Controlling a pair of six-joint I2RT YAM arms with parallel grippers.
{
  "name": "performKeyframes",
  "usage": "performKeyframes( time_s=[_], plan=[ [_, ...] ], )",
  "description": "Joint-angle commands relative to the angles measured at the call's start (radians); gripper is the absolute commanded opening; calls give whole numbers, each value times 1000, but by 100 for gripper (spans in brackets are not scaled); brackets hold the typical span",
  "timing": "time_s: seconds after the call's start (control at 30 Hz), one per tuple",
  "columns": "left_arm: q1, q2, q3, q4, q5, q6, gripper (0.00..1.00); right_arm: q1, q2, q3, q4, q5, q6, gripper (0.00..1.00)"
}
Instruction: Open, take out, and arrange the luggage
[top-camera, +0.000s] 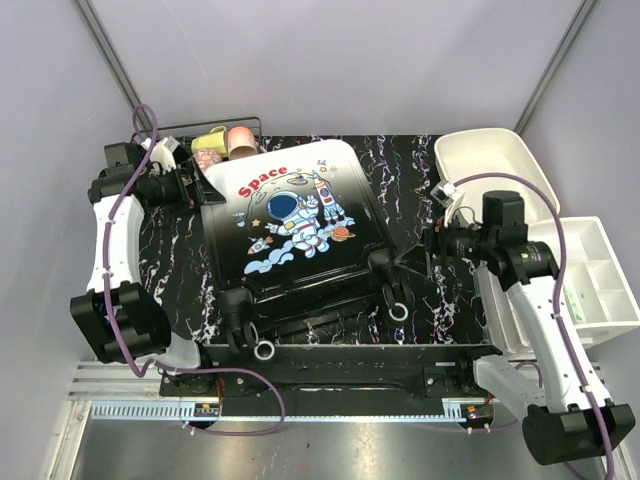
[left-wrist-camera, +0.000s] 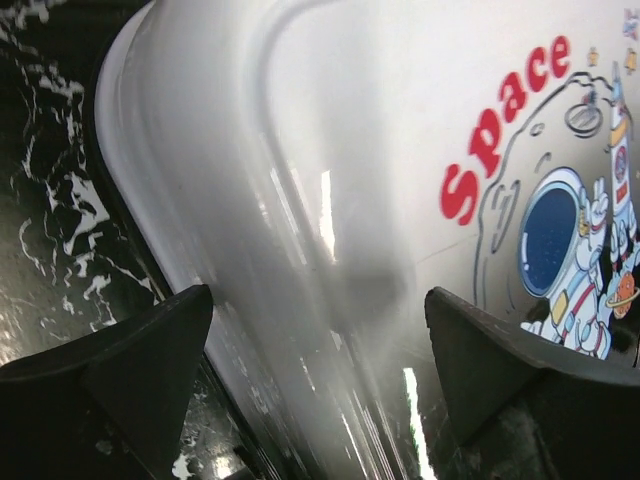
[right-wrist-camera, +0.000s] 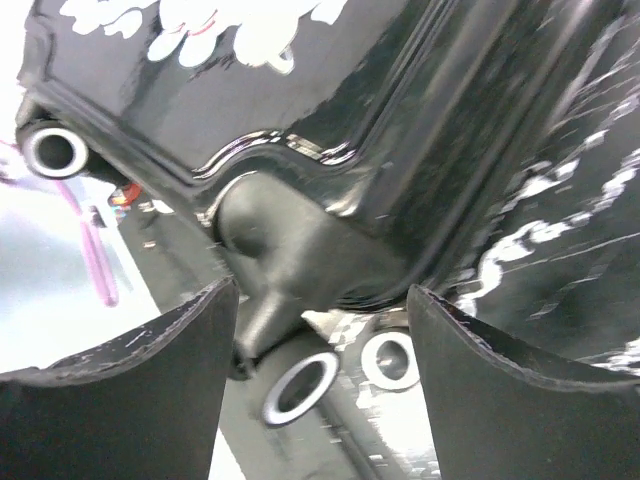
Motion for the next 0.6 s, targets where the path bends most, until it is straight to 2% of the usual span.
performKeyframes(
  time_s=[0.0, 0.07, 0.2, 0.3, 0.5, 0.57],
  plan=[
    [-13, -43, 92, 6, 101, 93, 93, -100, 5, 94, -75, 44, -346, 75],
    [-15, -56, 91, 8, 124, 116, 93, -126, -2, 45, -125, 20, -460, 74],
    [-13, -79, 69, 6, 162, 115, 93, -195, -52, -110, -81, -15, -644, 70],
    [-15, -92, 57, 11, 174, 118, 93, -195, -71, -202, -64, -94, -770, 66],
    [-16, -102, 65, 20, 171, 104, 93, -180, -53, -369, 164, -234, -732, 64],
    [-16, -102, 60, 22, 170, 102, 93, -175, -36, -401, 218, -262, -729, 67]
  ],
)
